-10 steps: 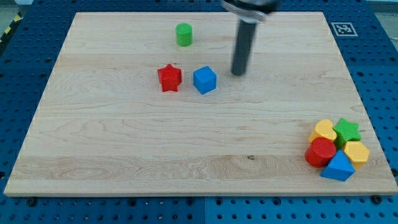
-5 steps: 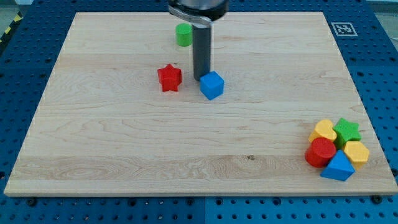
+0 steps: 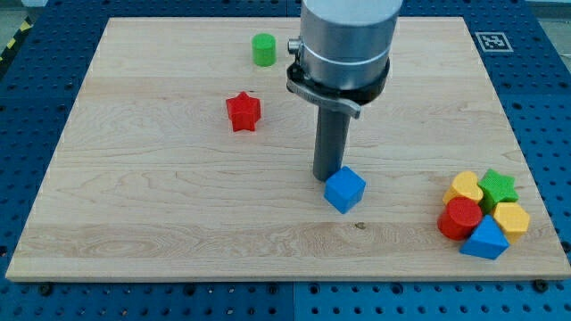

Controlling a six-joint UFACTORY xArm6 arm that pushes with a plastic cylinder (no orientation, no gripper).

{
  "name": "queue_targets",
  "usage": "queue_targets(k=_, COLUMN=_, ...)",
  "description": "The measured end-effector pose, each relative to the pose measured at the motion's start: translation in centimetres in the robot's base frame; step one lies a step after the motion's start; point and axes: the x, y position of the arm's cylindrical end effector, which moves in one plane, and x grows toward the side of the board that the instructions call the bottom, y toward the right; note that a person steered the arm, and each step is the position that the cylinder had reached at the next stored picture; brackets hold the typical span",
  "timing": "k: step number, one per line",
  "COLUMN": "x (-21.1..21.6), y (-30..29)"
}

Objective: Push the blue cube down to the right side of the board

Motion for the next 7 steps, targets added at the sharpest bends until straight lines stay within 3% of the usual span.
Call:
queue_targets(k=3, x=5.9, y=0.1)
queue_targets(k=7, x=5.7, y=1.6)
